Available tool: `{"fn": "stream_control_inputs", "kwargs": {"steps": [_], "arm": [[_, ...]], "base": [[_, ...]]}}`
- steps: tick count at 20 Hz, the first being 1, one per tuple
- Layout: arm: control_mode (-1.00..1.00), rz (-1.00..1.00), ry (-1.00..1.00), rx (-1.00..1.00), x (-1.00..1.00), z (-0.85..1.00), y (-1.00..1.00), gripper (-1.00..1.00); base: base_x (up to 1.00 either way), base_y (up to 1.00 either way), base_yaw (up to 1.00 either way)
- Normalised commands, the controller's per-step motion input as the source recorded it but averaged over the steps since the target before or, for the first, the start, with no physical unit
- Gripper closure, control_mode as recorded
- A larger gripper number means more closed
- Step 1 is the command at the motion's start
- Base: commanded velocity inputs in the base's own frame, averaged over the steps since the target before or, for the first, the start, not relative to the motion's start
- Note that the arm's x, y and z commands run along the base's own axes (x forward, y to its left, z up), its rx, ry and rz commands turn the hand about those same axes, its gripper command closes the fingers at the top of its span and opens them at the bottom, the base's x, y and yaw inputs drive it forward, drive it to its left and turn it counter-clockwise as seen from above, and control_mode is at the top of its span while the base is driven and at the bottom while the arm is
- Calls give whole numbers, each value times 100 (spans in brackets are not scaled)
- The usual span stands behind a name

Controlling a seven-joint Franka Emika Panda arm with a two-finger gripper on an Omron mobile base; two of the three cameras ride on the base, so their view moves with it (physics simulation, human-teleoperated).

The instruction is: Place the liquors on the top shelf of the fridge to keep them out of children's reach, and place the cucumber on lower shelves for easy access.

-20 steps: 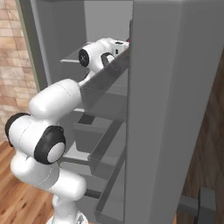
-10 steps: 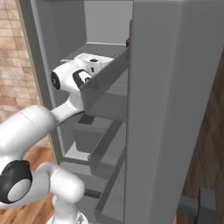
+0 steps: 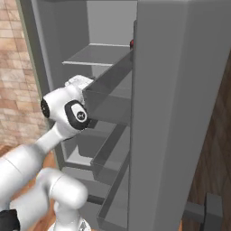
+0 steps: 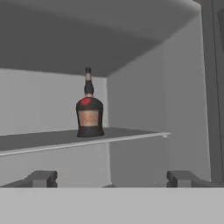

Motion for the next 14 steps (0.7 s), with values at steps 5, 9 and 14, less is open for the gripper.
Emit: {"fn": "stream_control_inputs", "kwargs": {"steps": [5, 9, 14], "arm": [[-100, 3, 17, 31, -100, 49, 20, -100], [-100, 10, 14, 32, -100, 91, 28, -100], [-100, 15, 20, 26, -100, 46, 28, -100]], "base": [[0, 0, 0], [0, 0, 0], [0, 0, 0]]}}
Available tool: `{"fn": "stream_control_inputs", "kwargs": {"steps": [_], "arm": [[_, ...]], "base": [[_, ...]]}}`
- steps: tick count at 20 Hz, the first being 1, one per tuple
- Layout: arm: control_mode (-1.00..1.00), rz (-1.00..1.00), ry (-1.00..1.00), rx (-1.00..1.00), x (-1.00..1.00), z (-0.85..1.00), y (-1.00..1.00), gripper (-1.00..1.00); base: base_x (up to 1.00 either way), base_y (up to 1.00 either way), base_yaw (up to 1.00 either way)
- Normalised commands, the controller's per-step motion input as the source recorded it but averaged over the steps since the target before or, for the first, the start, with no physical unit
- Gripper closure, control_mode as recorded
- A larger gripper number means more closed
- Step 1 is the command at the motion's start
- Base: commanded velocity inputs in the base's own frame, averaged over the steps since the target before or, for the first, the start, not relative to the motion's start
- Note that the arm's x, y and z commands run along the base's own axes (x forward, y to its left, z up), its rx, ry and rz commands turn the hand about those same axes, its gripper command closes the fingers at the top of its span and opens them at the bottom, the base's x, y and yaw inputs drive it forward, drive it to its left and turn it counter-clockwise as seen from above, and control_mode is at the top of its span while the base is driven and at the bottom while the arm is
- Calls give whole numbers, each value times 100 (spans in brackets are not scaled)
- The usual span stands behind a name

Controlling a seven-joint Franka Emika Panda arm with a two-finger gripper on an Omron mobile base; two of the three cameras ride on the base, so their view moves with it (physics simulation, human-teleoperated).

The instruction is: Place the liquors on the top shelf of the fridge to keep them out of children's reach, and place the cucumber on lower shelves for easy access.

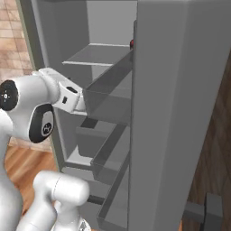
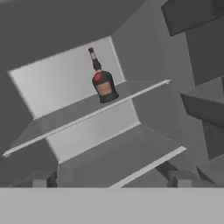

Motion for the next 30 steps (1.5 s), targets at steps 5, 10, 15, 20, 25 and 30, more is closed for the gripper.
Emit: {"fn": "stream_control_inputs", "kwargs": {"steps": [5, 10, 15, 20, 25, 30], "arm": [[-100, 18, 18, 11, -100, -3, 40, -100], [-100, 24, 21, -6, -74, -35, 56, -100], [-100, 10, 19, -20, -4, -12, 19, -100], [-100, 0, 16, -22, -1, -5, 5, -100], [-100, 1, 1, -4, -12, -7, 0, -100], [100, 0, 2, -1, -14, -1, 0, -100]], "base": [[0, 0, 0], [0, 0, 0], [0, 0, 0], [0, 0, 0], [0, 0, 0], [-8, 0, 0]]}}
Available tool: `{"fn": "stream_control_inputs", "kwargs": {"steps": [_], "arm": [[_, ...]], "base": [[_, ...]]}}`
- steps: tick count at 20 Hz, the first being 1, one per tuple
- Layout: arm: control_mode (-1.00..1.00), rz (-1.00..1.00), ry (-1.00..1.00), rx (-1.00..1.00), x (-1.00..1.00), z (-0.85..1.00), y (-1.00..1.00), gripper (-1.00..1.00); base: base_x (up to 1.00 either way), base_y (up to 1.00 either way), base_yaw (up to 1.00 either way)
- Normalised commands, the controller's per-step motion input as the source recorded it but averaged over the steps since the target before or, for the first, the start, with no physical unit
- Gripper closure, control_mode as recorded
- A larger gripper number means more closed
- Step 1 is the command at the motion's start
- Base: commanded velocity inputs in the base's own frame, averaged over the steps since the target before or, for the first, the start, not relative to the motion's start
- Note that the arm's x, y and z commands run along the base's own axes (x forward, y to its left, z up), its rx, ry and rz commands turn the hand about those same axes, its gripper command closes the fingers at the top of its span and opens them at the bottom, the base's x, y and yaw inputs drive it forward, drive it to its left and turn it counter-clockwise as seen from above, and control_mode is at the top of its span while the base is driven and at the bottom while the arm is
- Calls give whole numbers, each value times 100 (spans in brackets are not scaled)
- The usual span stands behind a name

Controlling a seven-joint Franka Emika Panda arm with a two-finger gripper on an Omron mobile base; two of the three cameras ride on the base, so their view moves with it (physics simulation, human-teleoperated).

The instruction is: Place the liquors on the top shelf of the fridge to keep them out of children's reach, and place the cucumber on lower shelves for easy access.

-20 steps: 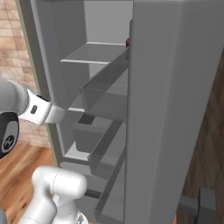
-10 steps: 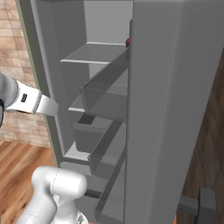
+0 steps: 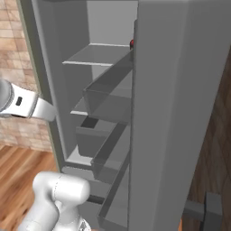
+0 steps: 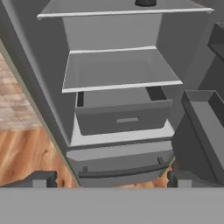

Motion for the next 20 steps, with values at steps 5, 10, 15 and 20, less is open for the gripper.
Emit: {"fn": "stream_control_inputs", "kwargs": {"steps": [5, 10, 15, 20], "arm": [[100, 0, 0, 0, 0, 0, 0, -100], [100, 0, 0, 0, 0, 0, 0, -100], [100, 0, 0, 0, 0, 0, 0, -100], [100, 0, 0, 0, 0, 0, 0, -100]], "base": [[-77, 0, 11], [-100, 0, 36], [-76, 14, 64], [-51, 20, 77]]}}
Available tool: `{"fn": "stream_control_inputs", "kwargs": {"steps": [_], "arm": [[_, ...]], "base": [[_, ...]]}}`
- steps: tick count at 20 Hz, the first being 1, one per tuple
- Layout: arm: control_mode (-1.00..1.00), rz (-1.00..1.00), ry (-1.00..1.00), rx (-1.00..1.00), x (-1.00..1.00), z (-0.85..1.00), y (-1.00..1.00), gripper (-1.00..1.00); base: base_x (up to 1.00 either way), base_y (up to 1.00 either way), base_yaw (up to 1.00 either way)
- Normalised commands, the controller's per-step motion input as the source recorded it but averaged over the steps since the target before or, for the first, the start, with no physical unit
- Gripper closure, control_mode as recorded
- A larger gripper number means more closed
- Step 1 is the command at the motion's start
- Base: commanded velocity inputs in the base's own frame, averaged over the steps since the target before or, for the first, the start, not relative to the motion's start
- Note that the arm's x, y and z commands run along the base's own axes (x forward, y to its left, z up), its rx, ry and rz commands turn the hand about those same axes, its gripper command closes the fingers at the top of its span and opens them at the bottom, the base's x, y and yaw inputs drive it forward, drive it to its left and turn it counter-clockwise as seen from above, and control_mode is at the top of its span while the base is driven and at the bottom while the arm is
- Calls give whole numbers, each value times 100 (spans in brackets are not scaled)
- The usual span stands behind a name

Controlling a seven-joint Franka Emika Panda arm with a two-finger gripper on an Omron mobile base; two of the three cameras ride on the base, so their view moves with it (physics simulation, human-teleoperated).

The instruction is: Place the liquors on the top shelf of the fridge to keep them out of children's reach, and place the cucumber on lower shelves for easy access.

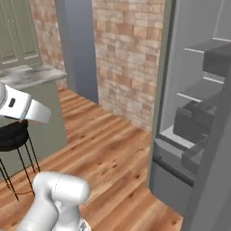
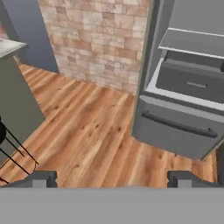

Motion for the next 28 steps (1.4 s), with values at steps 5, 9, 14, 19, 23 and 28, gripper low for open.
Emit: {"fn": "stream_control_inputs", "kwargs": {"steps": [5, 9, 14, 19, 23, 28], "arm": [[100, 0, 0, 0, 0, 0, 0, -100], [100, 0, 0, 0, 0, 0, 0, -100], [100, 0, 0, 0, 0, 0, 0, -100], [100, 0, 0, 0, 0, 0, 0, -100], [100, 0, 0, 0, 0, 0, 0, -100], [100, 0, 0, 0, 0, 0, 0, -100]], "base": [[-4, 51, 83], [0, 61, 79], [3, 73, 73], [24, 93, 59], [44, 100, 49], [83, 98, 25]]}}
